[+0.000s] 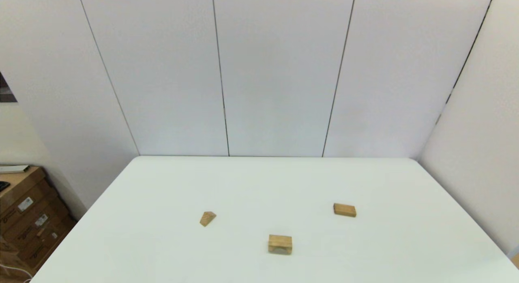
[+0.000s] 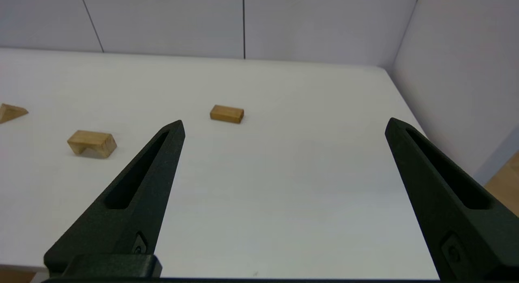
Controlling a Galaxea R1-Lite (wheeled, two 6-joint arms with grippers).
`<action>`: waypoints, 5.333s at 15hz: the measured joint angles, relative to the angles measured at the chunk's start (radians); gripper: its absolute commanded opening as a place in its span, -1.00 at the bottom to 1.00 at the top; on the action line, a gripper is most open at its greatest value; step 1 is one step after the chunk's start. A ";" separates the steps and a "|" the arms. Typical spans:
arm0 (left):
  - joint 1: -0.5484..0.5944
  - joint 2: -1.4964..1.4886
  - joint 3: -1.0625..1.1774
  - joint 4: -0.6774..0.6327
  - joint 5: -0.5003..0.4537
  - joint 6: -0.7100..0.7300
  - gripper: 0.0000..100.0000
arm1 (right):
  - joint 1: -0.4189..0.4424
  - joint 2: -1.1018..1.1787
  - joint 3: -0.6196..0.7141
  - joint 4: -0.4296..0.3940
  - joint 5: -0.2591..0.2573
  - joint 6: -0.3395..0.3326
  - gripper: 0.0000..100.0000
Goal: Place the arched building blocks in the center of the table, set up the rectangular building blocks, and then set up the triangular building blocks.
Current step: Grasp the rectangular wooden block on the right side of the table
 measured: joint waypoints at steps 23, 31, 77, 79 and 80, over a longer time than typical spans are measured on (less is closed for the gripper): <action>0.000 0.000 0.000 0.000 0.000 0.000 1.00 | 0.163 1.635 -0.913 0.054 0.042 0.059 1.00; 0.000 0.000 0.000 0.000 0.000 0.001 1.00 | 0.154 1.972 -1.178 0.220 0.101 -0.173 1.00; 0.000 0.000 0.000 0.000 0.000 0.000 1.00 | 0.172 2.488 -1.744 0.601 -0.006 -1.039 1.00; 0.000 0.000 0.000 0.000 0.000 0.000 1.00 | 0.172 2.495 -1.751 0.601 -0.005 -1.039 1.00; 0.000 0.000 0.000 0.000 0.000 0.000 1.00 | 0.171 2.499 -1.755 0.601 -0.006 -1.039 1.00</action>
